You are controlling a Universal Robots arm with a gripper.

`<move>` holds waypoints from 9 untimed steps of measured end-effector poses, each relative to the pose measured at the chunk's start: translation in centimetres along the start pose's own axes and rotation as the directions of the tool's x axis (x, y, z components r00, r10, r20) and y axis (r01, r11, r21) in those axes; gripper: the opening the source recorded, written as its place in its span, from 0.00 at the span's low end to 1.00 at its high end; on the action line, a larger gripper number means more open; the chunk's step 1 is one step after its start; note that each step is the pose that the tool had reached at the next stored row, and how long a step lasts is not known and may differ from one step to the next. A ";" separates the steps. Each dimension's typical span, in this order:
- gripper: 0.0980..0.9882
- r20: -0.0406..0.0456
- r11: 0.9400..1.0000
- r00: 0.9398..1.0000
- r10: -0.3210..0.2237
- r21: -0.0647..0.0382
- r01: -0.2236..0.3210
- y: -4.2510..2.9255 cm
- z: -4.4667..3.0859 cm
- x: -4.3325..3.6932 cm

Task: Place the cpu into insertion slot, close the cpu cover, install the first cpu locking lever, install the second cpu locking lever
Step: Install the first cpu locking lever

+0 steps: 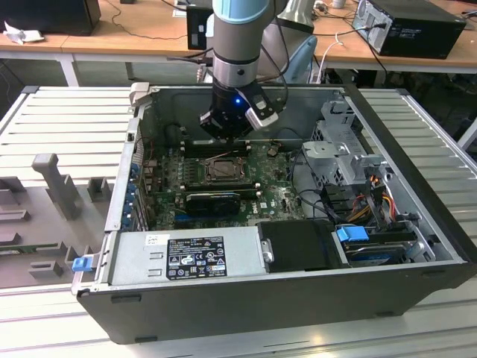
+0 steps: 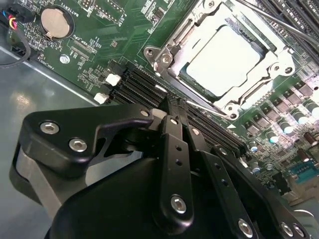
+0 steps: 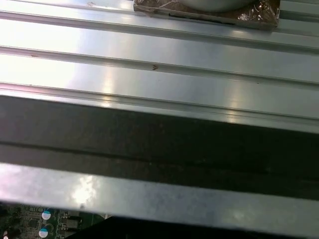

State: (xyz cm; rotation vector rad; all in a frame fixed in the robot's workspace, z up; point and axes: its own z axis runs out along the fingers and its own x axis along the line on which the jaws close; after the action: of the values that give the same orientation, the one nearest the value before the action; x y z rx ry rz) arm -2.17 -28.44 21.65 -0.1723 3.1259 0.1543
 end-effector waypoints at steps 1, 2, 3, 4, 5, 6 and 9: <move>0.01 0.000 1.000 1.000 0.000 0.000 0.000 -0.01 0.04 -0.02; 0.01 0.000 1.000 1.000 0.001 0.000 -0.001 -0.03 0.08 -0.04; 0.01 0.000 1.000 1.000 0.001 0.000 -0.001 -0.06 0.17 -0.04; 0.01 0.001 1.000 1.000 0.001 0.000 -0.001 -0.07 0.22 -0.04; 0.01 0.001 1.000 1.000 0.001 0.000 -0.001 -0.07 0.27 -0.05; 0.01 0.001 1.000 1.000 0.001 0.000 -0.001 -0.08 0.32 -0.05; 0.01 0.002 1.000 1.000 0.001 0.000 -0.001 -0.12 0.51 -0.09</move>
State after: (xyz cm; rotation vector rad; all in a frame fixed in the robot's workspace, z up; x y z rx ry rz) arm -2.07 -28.50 21.13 -0.1708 3.1241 0.1541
